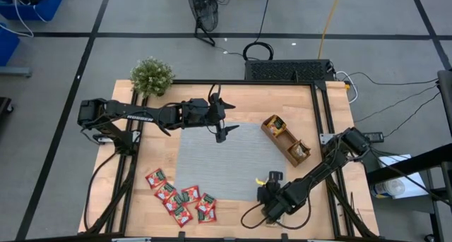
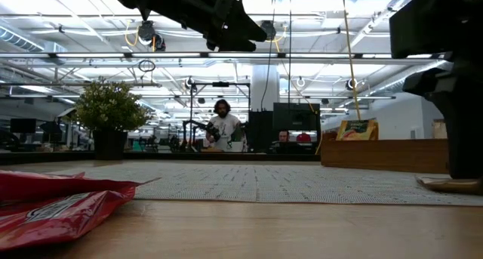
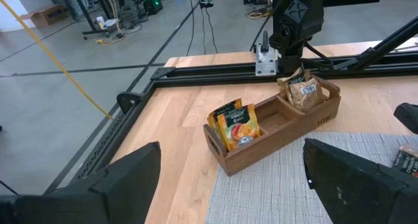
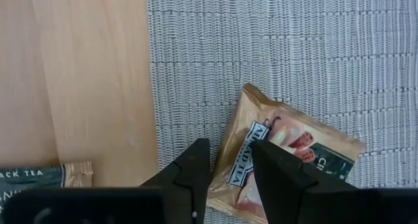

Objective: Pick & Place Tea
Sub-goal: Put the brown tea bag into the right section of the wooden organizer

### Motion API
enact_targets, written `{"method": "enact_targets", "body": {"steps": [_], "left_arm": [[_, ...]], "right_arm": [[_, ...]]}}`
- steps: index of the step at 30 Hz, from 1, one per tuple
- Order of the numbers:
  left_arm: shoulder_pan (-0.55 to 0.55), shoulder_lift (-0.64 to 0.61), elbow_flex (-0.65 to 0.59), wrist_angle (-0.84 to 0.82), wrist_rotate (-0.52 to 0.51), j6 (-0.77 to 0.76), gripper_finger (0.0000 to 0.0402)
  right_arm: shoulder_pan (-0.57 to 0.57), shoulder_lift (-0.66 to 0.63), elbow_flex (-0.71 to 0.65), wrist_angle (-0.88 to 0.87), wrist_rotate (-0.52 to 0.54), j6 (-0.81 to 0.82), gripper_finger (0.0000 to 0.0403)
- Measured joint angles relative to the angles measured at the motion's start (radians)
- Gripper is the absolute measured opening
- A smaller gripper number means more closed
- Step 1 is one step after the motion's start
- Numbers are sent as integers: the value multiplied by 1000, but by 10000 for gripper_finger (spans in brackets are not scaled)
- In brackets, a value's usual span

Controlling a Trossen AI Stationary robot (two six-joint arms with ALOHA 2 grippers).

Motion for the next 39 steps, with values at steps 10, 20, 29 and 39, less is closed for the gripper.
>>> {"method": "enact_targets", "body": {"steps": [10,20,29,39], "left_arm": [[0,0,0,0,0,0,365],[0,0,0,0,0,0,365],[0,0,0,0,0,0,365],[0,0,0,1,0,0,365]], "right_arm": [[12,3,-4,-23,-1,-34,12],[45,6,216,-395,184,2,6],[28,0,221,-872,258,379,10],[-25,-31,40,-857,227,428,10]]}}
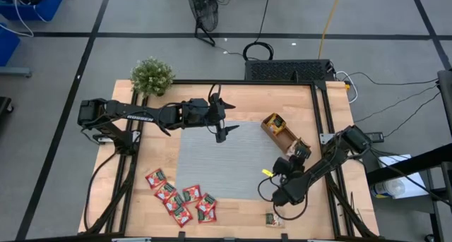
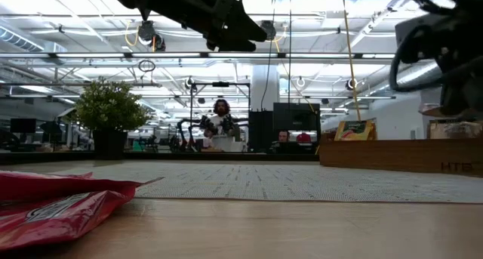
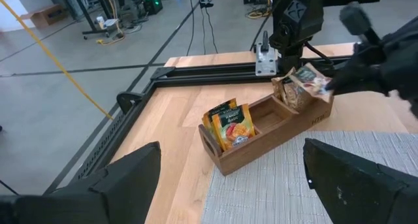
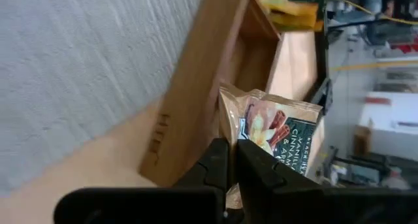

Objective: Pick & Place Tea
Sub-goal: Put the brown tea bag into the right section of the wooden organizer

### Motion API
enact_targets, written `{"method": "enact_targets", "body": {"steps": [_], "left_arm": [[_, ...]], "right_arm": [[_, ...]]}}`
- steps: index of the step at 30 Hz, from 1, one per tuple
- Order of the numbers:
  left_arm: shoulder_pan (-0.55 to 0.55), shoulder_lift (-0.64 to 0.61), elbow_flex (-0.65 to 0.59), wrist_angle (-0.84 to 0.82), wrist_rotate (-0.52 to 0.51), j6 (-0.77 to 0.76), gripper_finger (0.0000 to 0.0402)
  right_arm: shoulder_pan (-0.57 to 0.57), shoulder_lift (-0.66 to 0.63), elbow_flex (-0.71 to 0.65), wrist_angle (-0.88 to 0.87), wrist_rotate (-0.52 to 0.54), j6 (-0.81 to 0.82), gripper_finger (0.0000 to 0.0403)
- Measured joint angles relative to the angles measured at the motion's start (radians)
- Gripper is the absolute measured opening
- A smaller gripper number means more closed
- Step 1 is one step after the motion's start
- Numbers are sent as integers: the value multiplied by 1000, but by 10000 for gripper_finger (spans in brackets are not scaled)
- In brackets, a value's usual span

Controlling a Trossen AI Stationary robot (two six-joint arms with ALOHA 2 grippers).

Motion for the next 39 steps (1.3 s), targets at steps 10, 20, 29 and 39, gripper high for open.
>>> {"method": "enact_targets", "body": {"steps": [10,20,29,39], "left_arm": [[0,0,0,0,0,0,365],[0,0,0,0,0,0,365],[0,0,0,0,0,0,365],[0,0,0,0,0,0,365]], "right_arm": [[-14,1,-65,33,-50,9,29],[-21,1,-65,35,-6,28,118],[-59,1,-65,30,35,6,160],[-95,1,-110,56,32,-26,150]]}}
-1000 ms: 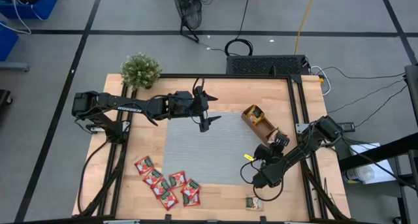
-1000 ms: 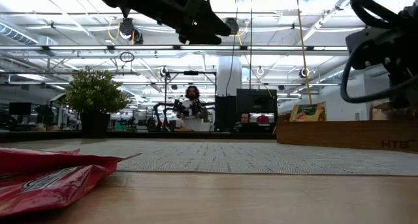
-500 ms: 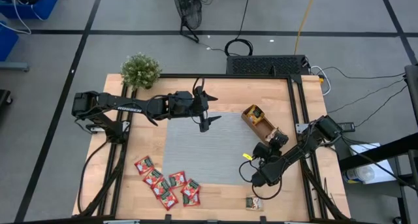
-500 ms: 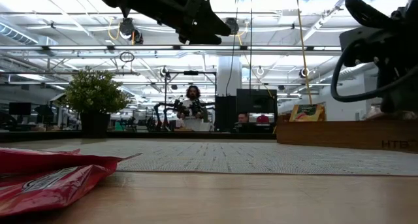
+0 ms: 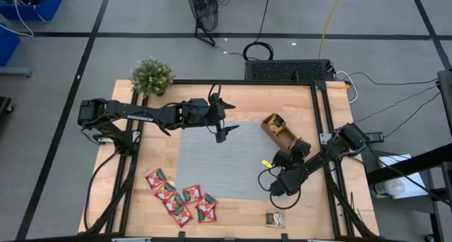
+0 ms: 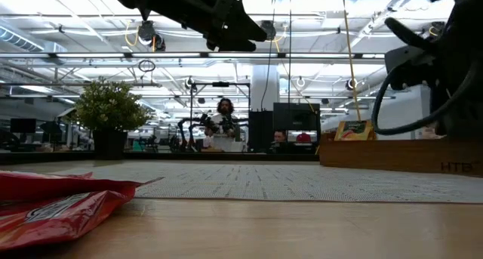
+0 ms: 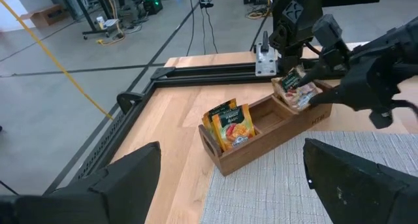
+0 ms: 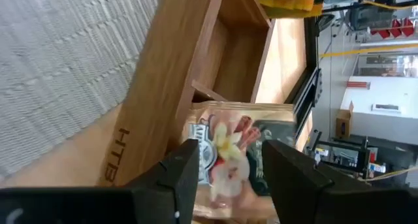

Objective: Pick & Place Tea
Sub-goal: Put the brown tea bag into the right section of the wooden organizer

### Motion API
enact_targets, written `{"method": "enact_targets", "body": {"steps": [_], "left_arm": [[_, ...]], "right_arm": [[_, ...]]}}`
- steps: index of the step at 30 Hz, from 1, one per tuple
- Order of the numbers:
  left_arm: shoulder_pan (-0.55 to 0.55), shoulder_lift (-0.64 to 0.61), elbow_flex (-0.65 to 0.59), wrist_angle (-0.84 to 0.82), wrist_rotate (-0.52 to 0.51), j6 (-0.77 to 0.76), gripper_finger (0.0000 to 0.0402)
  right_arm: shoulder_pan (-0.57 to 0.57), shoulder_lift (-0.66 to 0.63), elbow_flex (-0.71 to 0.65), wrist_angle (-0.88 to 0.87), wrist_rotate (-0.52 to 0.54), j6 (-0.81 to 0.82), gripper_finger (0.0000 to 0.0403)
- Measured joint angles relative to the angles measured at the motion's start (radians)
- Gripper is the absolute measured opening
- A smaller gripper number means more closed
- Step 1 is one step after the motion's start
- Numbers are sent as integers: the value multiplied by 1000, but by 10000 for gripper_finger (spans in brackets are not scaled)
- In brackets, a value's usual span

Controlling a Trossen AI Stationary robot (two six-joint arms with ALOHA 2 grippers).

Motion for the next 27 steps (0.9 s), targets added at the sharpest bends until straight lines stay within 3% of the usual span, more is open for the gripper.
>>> {"method": "enact_targets", "body": {"steps": [17,27], "left_arm": [[0,0,0,0,0,0,365],[0,0,0,0,0,0,365]], "right_arm": [[-11,-1,-50,65,-53,-42,139],[-9,-5,53,-51,-85,-21,139]]}}
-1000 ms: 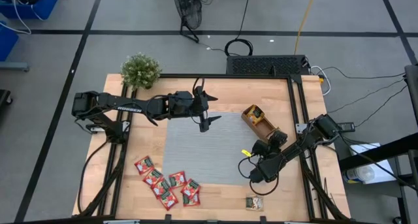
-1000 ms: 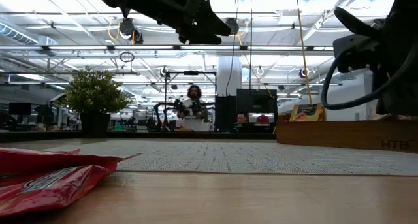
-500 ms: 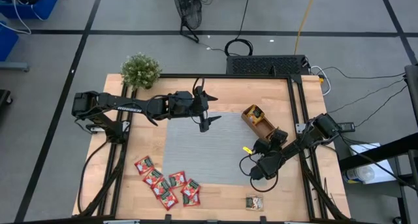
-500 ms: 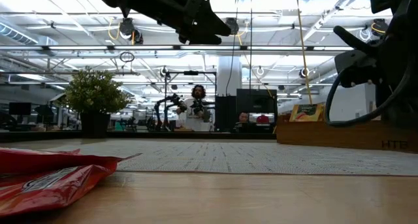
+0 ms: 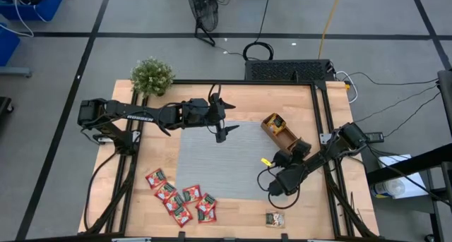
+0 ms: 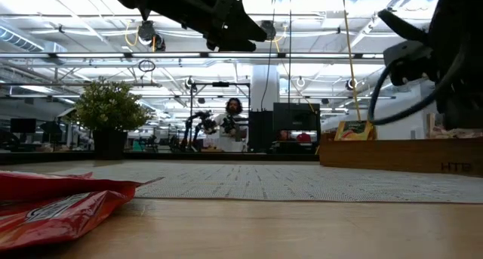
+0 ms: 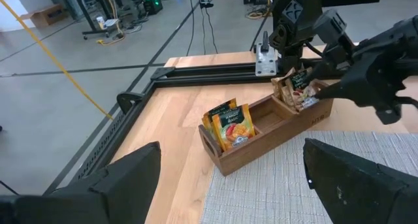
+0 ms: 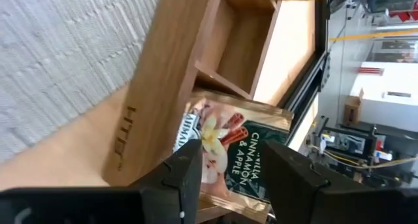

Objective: Pick & Place Tea
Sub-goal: Put the brown tea bag into the right section of the wooden organizer

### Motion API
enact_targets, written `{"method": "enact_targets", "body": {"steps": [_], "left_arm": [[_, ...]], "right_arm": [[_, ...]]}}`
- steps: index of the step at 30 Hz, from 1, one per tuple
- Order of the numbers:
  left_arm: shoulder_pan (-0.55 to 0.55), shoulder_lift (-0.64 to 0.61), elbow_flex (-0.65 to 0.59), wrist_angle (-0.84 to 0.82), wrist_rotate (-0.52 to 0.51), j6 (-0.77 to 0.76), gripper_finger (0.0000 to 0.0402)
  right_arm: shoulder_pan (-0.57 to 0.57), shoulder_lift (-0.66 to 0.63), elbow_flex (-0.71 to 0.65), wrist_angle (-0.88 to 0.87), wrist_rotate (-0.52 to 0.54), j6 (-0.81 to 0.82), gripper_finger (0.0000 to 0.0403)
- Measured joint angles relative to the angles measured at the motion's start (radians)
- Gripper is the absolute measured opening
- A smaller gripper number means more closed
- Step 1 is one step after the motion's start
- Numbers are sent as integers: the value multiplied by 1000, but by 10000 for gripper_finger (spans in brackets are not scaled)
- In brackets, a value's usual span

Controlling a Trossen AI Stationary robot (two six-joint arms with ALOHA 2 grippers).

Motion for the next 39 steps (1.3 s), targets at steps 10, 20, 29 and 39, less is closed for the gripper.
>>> {"method": "enact_targets", "body": {"steps": [10,20,29,39], "left_arm": [[0,0,0,0,0,0,365],[0,0,0,0,0,0,365],[0,0,0,0,0,0,365],[0,0,0,0,0,0,365]], "right_arm": [[81,-26,101,92,-33,-32,139],[308,-125,107,705,-230,-224,139],[375,-65,87,967,-262,-364,149],[343,43,87,966,-339,-427,237]]}}
